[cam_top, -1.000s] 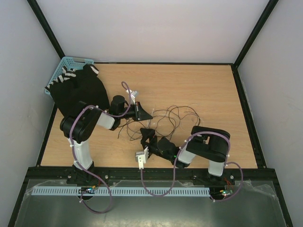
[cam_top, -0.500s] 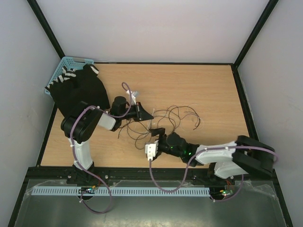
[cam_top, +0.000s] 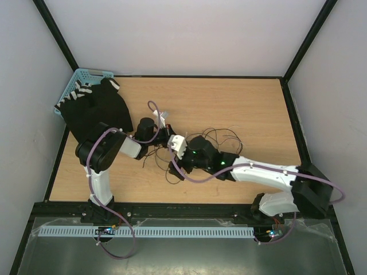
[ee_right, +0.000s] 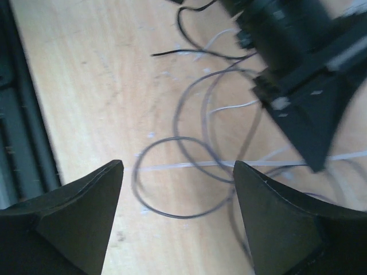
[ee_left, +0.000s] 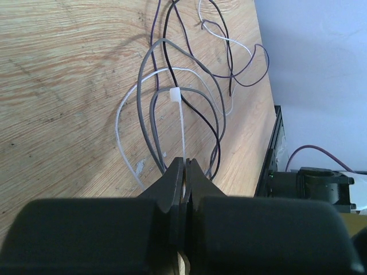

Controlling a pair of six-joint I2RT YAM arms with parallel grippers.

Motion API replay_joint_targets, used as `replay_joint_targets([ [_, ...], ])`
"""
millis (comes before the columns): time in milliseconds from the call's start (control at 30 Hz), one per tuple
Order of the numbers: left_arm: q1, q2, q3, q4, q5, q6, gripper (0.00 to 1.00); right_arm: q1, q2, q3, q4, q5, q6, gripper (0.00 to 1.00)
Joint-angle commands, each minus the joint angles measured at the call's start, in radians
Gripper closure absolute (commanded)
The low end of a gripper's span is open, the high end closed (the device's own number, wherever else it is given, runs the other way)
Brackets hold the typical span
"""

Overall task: Zip-tie the wires
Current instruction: Adjust the cable at the center of the board.

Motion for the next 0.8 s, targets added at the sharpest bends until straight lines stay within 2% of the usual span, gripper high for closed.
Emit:
replay_joint_targets([
  [0,-0.003,0.016,-0.005,0.022,-0.008,-0.011,1.00,0.004,0.141,0.117,-0.253,-0.184,0.225,0.17],
  [133,-0.003,0.015,-0.007,0.021,-0.012,-0.011,1.00,0.040,0.220,0.138,-0.263,-0.186,0.270,0.22],
  [267,-0.002,0.014,-0.009,0.019,-0.015,-0.011,1.00,0.070,0.258,0.117,-0.203,-0.153,0.312,0.23],
  [433,-0.002,0.017,-0.010,0.018,-0.017,-0.015,1.00,0.086,0.300,0.084,-0.106,-0.126,0.354,0.32],
  [633,-0.003,0.015,-0.011,0.016,-0.015,-0.014,1.00,0.095,0.326,0.093,-0.160,-0.032,0.285,0.31],
  [767,-0.004,0.019,-0.008,0.015,-0.014,-0.017,1.00,0.095,0.340,0.101,-0.175,-0.023,0.248,0.30],
])
